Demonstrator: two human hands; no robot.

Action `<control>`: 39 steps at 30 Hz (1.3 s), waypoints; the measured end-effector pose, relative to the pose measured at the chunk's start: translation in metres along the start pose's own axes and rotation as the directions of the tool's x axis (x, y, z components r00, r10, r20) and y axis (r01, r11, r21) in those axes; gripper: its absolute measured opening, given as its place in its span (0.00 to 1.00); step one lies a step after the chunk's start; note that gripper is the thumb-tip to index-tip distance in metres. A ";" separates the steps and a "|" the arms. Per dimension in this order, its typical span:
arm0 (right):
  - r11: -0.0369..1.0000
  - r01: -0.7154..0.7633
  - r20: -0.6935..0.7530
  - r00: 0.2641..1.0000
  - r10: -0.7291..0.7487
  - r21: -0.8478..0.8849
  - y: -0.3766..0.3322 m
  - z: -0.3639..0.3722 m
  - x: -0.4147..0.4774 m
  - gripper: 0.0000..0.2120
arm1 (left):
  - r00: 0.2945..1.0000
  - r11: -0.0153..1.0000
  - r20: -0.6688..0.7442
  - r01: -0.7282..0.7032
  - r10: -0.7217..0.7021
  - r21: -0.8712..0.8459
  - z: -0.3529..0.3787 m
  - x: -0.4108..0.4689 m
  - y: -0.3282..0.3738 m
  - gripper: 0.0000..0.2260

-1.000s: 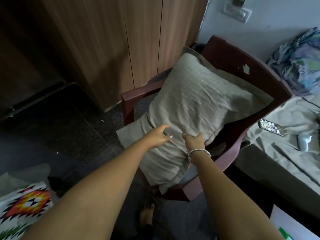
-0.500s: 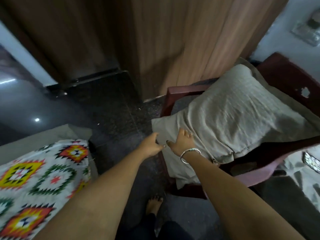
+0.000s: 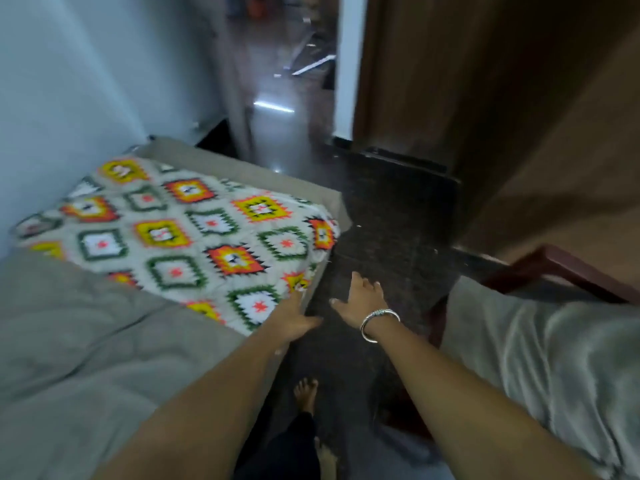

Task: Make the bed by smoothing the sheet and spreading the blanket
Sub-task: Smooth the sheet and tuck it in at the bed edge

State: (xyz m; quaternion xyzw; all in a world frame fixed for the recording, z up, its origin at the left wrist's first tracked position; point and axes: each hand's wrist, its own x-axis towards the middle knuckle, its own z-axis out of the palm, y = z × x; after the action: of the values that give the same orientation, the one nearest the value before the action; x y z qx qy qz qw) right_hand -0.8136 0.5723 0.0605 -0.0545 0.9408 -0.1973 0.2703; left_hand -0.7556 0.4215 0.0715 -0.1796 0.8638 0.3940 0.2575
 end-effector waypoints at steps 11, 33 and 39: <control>0.707 0.634 0.495 0.744 -0.448 -0.313 -0.221 0.153 -0.068 0.33 | 0.821 0.836 -0.332 0.284 -0.465 -0.469 -0.064 -0.149 -0.218 0.38; 0.109 0.964 0.851 0.266 -0.452 -0.244 -0.437 0.445 -0.317 0.31 | 0.385 0.426 -0.302 0.295 -0.872 -0.855 -0.036 -0.451 -0.519 0.39; -0.066 0.983 0.895 0.125 -0.427 -0.169 -0.471 0.479 -0.358 0.30 | 0.287 0.353 -0.288 0.211 -0.914 -0.912 -0.021 -0.485 -0.534 0.37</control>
State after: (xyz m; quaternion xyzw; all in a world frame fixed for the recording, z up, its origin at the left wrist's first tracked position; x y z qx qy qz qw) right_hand -0.2580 0.0518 0.0521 -0.7615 0.5408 0.1556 0.3215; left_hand -0.0983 0.1235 0.0536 -0.7502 0.4836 0.4365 -0.1131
